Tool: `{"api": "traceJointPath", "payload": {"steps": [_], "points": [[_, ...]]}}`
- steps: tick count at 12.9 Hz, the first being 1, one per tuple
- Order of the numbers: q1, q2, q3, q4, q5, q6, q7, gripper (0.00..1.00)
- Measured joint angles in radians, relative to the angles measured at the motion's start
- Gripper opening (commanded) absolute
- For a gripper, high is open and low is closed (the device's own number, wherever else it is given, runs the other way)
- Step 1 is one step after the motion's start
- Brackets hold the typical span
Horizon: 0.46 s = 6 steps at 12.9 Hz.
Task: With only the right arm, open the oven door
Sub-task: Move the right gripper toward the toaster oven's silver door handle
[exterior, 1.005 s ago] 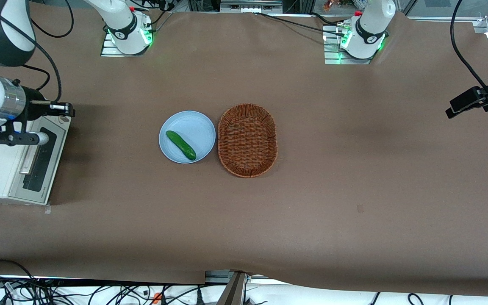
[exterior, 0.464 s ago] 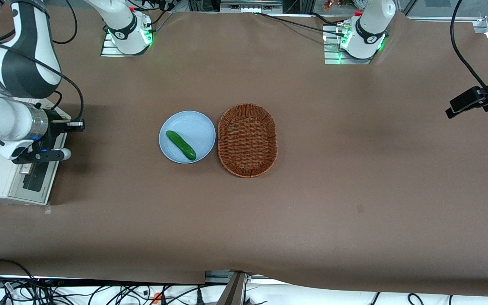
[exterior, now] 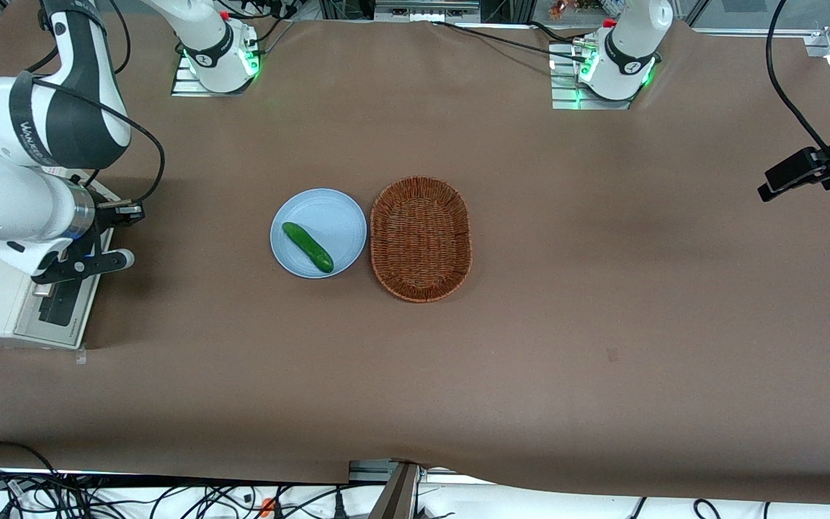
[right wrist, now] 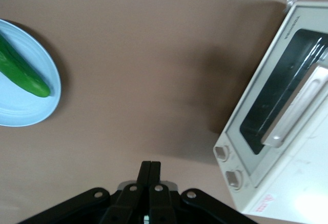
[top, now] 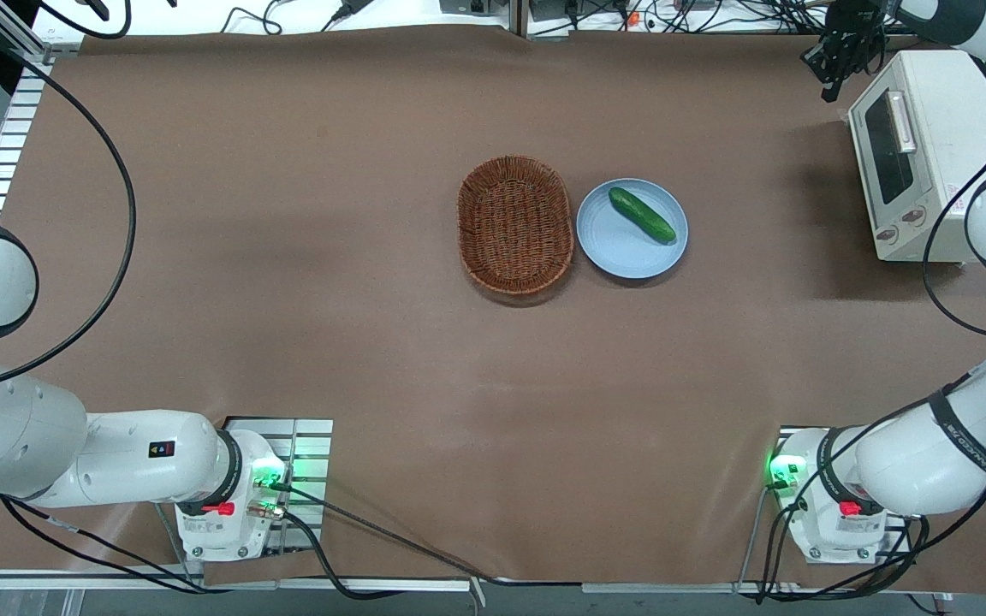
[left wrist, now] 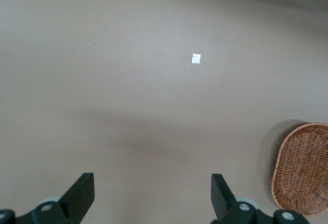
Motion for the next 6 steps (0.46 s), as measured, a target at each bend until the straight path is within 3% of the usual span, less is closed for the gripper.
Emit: {"api": "traceJointPath", "payload": {"steps": [6], "points": [[-0.048, 0.061, -0.013, -0.002, -0.044, 0.093, -0.169, 0.00]]}}
